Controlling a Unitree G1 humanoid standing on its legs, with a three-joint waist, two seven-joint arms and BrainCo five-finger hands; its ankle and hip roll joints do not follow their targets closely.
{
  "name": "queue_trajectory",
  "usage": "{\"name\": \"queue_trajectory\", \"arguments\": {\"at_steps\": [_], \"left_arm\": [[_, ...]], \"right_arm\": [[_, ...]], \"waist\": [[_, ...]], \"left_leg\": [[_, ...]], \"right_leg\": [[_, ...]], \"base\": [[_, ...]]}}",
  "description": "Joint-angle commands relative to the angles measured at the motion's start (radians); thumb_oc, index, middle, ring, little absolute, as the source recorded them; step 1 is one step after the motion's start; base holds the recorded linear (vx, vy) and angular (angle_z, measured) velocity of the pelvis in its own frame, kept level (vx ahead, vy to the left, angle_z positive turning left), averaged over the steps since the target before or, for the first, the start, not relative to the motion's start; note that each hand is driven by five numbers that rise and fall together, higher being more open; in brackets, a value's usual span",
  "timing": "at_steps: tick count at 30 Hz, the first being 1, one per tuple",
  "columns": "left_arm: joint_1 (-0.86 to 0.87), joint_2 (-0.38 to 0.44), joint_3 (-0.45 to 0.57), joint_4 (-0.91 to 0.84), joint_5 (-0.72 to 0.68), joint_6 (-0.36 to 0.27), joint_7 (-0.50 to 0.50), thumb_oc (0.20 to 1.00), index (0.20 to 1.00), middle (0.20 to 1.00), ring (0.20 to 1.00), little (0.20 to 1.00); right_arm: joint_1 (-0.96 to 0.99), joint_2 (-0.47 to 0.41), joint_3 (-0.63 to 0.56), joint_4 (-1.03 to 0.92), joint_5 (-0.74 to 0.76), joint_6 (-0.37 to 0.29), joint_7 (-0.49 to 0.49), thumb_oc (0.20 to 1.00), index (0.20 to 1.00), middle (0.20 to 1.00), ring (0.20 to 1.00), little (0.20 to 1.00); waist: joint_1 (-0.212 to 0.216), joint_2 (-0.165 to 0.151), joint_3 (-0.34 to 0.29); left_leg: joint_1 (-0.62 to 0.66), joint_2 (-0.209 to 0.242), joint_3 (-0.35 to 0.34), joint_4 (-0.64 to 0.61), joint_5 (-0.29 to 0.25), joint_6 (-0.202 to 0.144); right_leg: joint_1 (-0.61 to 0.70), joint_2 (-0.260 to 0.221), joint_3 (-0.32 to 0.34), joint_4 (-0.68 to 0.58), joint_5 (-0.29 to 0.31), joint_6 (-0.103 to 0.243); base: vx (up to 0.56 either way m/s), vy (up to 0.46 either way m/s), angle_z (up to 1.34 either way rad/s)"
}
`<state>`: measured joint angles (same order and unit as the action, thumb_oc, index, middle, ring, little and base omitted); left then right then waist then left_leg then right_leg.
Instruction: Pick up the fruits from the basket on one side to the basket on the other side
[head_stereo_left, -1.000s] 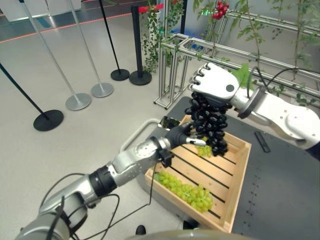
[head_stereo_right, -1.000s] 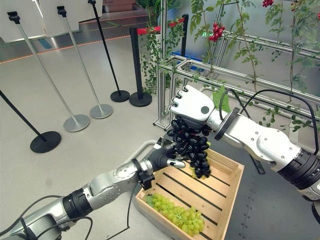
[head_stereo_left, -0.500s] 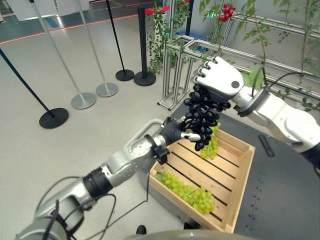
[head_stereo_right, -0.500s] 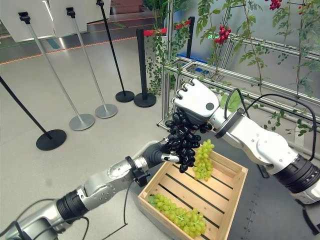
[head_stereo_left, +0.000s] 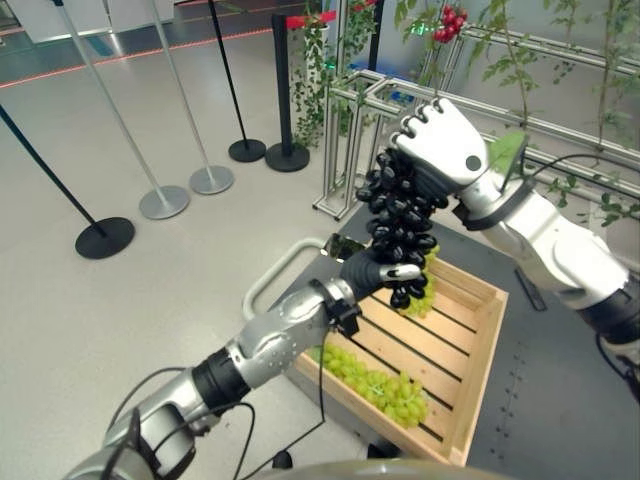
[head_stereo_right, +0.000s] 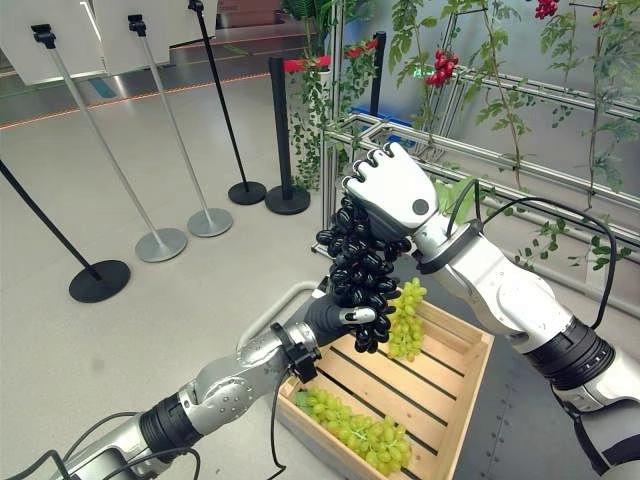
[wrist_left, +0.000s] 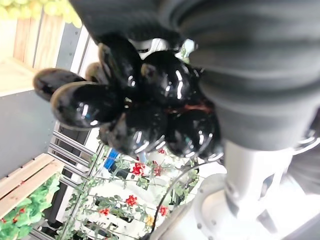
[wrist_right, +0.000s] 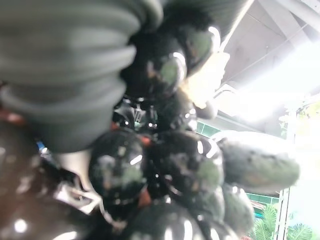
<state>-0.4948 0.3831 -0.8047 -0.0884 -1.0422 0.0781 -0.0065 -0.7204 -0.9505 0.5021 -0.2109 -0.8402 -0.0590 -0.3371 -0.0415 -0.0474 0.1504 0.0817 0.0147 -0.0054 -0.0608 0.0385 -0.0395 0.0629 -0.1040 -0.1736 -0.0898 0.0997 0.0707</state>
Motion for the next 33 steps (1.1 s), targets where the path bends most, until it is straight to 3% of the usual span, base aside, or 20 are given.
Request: {"name": "queue_trajectory", "arguments": {"at_steps": [1,5,6,26,27,28,33], "left_arm": [[-0.042,-0.064,-0.019,0.072,-0.030,-0.046,-0.006,1.000,1.000,1.000,1.000,1.000],[-0.039,-0.080,-0.014,0.077,-0.043,-0.049,-0.002,1.000,1.000,1.000,1.000,1.000],[-0.037,-0.087,-0.011,0.080,-0.048,-0.053,0.002,0.200,0.200,0.200,0.200,0.200],[0.027,-0.074,0.020,0.079,-0.035,-0.064,-0.003,0.200,0.200,0.200,0.200,0.200],[0.035,-0.068,0.027,0.078,-0.027,-0.068,-0.003,0.200,0.200,0.200,0.200,0.200],[0.035,-0.068,0.027,0.078,-0.027,-0.068,-0.003,0.200,0.200,0.200,0.200,0.200],[0.081,0.017,0.098,0.035,0.036,-0.092,-0.003,0.200,0.200,0.200,0.200,0.200]], "right_arm": [[-0.055,0.024,-0.075,-0.010,-0.019,0.058,-0.059,0.200,0.200,0.200,0.200,0.200],[-0.054,0.023,-0.074,-0.012,-0.016,0.059,-0.061,0.200,0.200,0.200,0.200,0.200],[-0.054,0.021,-0.070,-0.014,-0.014,0.057,-0.058,0.200,0.200,0.200,0.200,0.200],[-0.074,-0.005,-0.028,0.005,0.008,0.036,-0.039,0.200,0.200,0.200,0.200,0.200],[-0.074,-0.003,-0.028,0.008,0.013,0.034,-0.040,0.260,0.260,0.260,0.260,0.260],[-0.074,-0.002,-0.028,0.008,0.013,0.034,-0.040,1.000,1.000,1.000,1.000,1.000],[-0.030,-0.005,-0.058,0.000,0.027,0.022,-0.025,1.000,1.000,1.000,1.000,1.000]], "waist": [[0.007,-0.026,-0.048],[0.005,-0.024,-0.047],[0.004,-0.024,-0.046],[0.012,-0.035,-0.043],[0.014,-0.038,-0.042],[0.014,-0.038,-0.042],[0.048,-0.052,-0.036]], "left_leg": [[-0.040,-0.001,0.003,0.076,-0.097,0.009],[-0.040,-0.001,0.004,0.076,-0.097,0.010],[-0.040,-0.001,0.005,0.076,-0.098,0.009],[-0.046,-0.006,0.003,0.090,-0.106,0.015],[-0.048,-0.009,0.000,0.095,-0.108,0.017],[-0.049,-0.009,0.000,0.095,-0.108,0.017],[-0.063,-0.029,-0.027,0.102,-0.108,0.028]], "right_leg": [[-0.019,-0.042,-0.016,0.105,-0.100,0.081],[-0.020,-0.042,-0.014,0.107,-0.100,0.081],[-0.021,-0.042,-0.014,0.107,-0.100,0.081],[-0.026,-0.046,-0.011,0.117,-0.099,0.086],[-0.026,-0.048,-0.011,0.122,-0.100,0.087],[-0.027,-0.048,-0.012,0.122,-0.100,0.087],[-0.027,-0.064,-0.035,0.141,-0.098,0.091]], "base": [[0.00,0.000,0.00],[0.00,0.000,0.00],[0.00,0.000,0.00],[0.00,0.007,0.00],[-0.01,0.031,0.01],[-0.02,0.041,0.01],[-0.03,0.056,0.05]]}}
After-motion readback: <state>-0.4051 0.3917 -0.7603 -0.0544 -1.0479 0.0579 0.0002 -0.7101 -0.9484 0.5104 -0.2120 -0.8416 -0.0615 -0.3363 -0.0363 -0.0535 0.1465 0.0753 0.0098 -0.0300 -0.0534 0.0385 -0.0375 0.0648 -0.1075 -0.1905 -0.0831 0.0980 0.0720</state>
